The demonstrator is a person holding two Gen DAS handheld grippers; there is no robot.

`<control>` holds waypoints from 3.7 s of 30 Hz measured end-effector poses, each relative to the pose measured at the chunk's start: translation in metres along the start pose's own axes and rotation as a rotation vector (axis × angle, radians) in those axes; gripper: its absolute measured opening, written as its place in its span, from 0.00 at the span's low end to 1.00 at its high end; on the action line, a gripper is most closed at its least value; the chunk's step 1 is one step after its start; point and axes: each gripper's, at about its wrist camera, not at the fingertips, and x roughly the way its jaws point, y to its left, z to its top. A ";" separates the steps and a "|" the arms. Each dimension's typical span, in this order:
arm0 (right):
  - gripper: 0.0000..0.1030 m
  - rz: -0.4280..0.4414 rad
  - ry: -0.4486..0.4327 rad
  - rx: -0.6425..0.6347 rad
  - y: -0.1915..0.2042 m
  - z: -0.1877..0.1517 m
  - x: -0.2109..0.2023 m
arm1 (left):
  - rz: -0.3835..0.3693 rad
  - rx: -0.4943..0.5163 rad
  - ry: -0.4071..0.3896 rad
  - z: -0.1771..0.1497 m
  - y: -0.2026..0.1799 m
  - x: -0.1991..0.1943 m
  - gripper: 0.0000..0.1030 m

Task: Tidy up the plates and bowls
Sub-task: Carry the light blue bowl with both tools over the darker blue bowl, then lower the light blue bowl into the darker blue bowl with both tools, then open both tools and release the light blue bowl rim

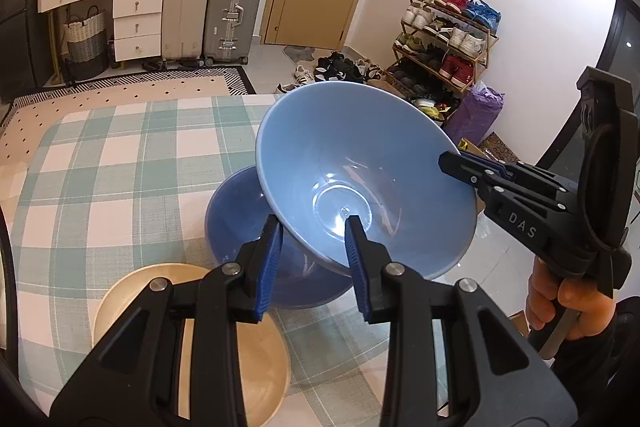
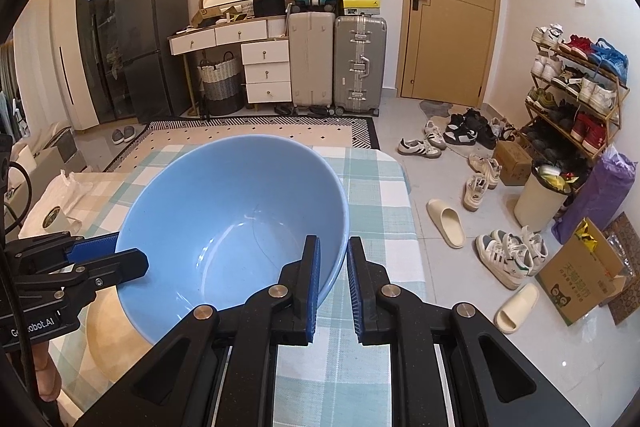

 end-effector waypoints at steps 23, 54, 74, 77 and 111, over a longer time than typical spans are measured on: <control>0.14 0.063 0.043 -0.024 0.036 -0.005 0.056 | 0.063 -0.038 0.019 -0.008 0.046 0.022 0.28; 0.14 0.069 0.127 -0.014 0.032 -0.037 0.109 | 0.120 -0.004 0.095 -0.029 0.072 0.096 0.28; 0.14 0.036 0.145 -0.042 0.032 -0.052 0.119 | 0.161 0.051 0.114 -0.037 0.070 0.120 0.28; 0.14 0.027 0.146 -0.053 0.034 -0.052 0.119 | 0.170 0.061 0.119 -0.037 0.070 0.124 0.29; 0.82 0.147 0.113 0.059 0.018 -0.053 0.114 | 0.096 -0.052 0.065 -0.024 0.121 0.126 0.98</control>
